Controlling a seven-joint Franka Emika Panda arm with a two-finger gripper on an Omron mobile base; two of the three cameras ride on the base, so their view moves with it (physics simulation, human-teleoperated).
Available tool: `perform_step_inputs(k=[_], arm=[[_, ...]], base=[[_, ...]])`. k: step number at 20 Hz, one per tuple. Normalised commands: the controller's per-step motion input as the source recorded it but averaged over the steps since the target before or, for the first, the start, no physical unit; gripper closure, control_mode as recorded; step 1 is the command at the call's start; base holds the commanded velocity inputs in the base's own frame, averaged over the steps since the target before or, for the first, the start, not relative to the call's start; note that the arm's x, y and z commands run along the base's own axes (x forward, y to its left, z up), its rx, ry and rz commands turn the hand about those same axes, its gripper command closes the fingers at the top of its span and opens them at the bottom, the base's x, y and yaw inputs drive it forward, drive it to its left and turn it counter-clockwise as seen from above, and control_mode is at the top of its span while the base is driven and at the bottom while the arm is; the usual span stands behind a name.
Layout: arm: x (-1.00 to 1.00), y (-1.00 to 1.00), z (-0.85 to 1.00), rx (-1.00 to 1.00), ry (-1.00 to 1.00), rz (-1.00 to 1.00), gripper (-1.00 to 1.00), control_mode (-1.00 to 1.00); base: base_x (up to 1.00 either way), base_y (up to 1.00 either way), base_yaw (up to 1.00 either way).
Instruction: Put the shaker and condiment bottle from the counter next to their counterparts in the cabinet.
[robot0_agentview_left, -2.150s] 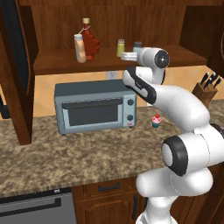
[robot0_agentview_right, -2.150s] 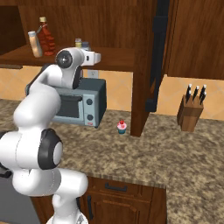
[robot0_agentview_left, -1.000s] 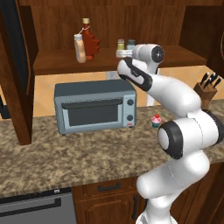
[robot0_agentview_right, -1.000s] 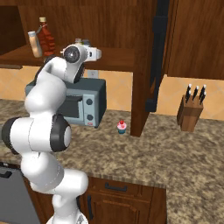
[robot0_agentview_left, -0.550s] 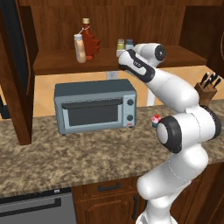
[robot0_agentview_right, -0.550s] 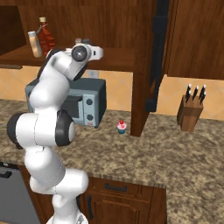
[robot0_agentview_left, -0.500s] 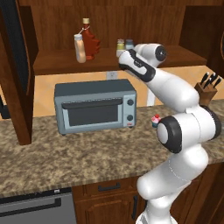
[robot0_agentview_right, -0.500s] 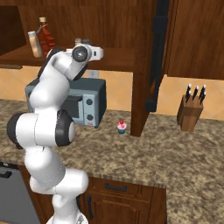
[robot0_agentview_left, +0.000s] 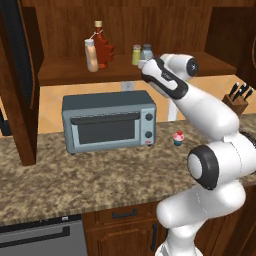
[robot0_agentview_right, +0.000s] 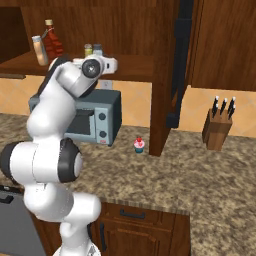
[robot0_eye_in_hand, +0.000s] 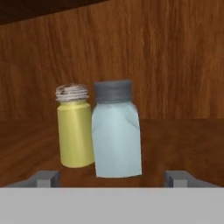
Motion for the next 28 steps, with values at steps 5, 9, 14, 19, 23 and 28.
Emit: perform_step_inputs(k=[5, 9, 14, 19, 23, 28], arm=[[-0.83, 0.0, 0.43, 0.1, -0.01, 0.0, -1.0, -1.0], [-0.91, 0.0, 0.52, 0.08, 0.0, 0.0, -1.0, -1.0], [-1.0, 0.1, 0.37, 0.08, 0.0, 0.0, -1.0, -1.0], [-1.0, 0.25, 0.11, 0.04, 0.0, -0.01, -1.0, -1.0], [-1.0, 0.26, 0.0, 0.01, 0.0, -0.08, -1.0, -1.0], [-1.0, 0.08, -0.02, 0.07, -0.02, -0.25, -1.0, -1.0]], base=[[0.0, 0.0, 0.0], [0.0, 0.0, 0.0], [0.0, 0.0, 0.0], [0.0, 0.0, 0.0], [0.0, 0.0, 0.0], [0.0, 0.0, 0.0]])
